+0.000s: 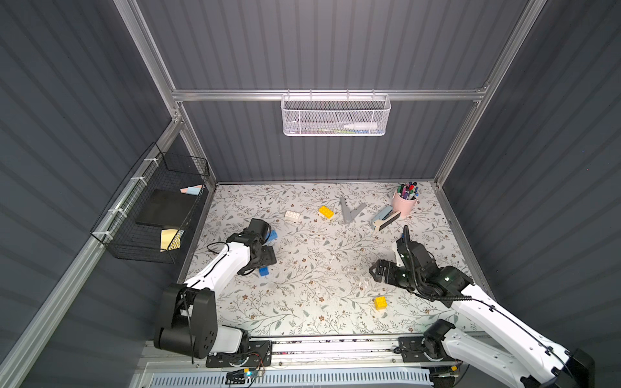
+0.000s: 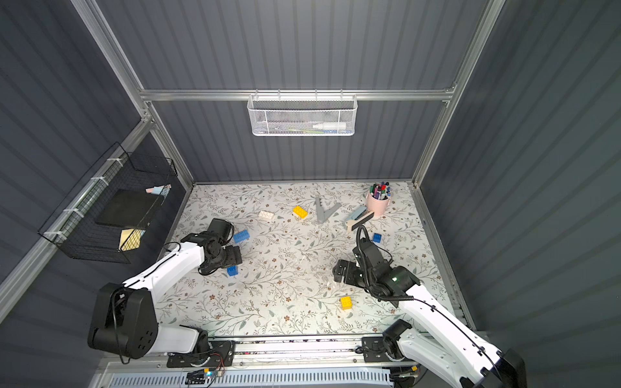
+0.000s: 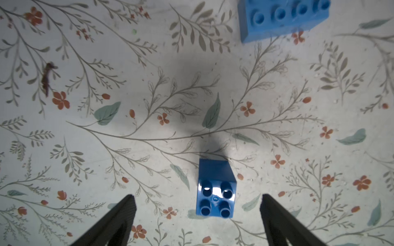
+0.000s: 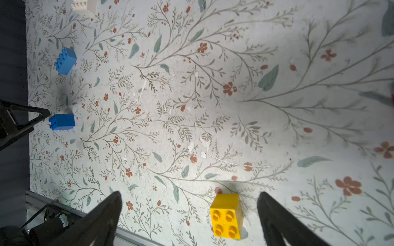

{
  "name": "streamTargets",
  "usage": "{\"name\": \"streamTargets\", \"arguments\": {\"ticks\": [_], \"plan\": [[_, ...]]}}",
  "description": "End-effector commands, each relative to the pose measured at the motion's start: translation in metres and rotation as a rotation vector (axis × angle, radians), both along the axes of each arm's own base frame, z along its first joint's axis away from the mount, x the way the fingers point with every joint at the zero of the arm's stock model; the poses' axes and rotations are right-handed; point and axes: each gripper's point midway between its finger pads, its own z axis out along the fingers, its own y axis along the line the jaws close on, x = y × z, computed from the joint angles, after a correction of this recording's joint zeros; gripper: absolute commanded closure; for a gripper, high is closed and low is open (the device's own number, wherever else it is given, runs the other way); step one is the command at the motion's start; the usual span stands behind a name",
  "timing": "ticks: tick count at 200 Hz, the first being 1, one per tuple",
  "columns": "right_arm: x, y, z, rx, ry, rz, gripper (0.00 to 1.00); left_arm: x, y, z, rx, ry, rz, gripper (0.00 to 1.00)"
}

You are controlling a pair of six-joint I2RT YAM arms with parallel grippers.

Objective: Assemble a spoon with lego
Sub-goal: Pick up the lego brick from the center of the board.

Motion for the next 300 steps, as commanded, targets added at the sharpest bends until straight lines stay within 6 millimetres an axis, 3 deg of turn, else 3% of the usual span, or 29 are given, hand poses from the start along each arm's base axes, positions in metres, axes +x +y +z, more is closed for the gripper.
{"name": "streamTargets", "arguments": {"ticks": [1,39,67,107,131,146,166,186,219,243,264,300], "plan": [[-0.012,-0.007,-0.010,0.010,0.053,-0.049,0.01,-0.004,-0.012,-0.014,-0.060,0.029,-0.026,0.09],[-0.017,-0.018,-0.028,-0.013,0.089,-0.100,0.02,0.000,-0.019,-0.029,-0.085,0.055,-0.030,0.17],[-0.014,-0.013,-0.045,0.089,0.116,-0.138,0.04,-0.004,-0.022,-0.042,-0.101,0.094,-0.044,0.30],[-0.009,-0.030,-0.066,0.224,0.210,-0.279,0.10,-0.005,-0.018,-0.046,-0.072,0.101,-0.054,0.53],[-0.007,-0.022,-0.075,0.346,0.247,-0.293,0.30,-0.004,-0.017,-0.043,-0.058,0.102,-0.083,0.65],[-0.015,-0.020,-0.080,0.361,0.317,-0.308,0.54,-0.006,-0.017,-0.040,-0.055,0.107,-0.096,0.68],[-0.033,-0.021,-0.089,0.346,0.419,-0.328,0.79,-0.007,-0.022,-0.031,-0.085,0.091,-0.111,0.70],[-0.050,-0.024,-0.101,0.337,0.485,-0.353,0.91,-0.011,-0.028,-0.020,-0.108,0.076,-0.129,0.73],[-0.069,-0.042,-0.106,0.278,0.488,-0.426,0.93,-0.021,-0.042,-0.009,-0.126,0.061,-0.168,0.73],[-0.075,-0.053,-0.102,0.256,0.436,-0.451,0.94,-0.028,-0.071,-0.005,-0.143,0.054,-0.228,0.73],[-0.079,-0.041,-0.107,0.328,0.428,-0.395,1.00,-0.033,-0.098,-0.005,-0.182,0.050,-0.274,0.72],[-0.082,-0.030,-0.115,0.337,0.483,-0.364,1.00,-0.033,-0.127,0.007,-0.193,0.020,-0.327,0.72]]}}
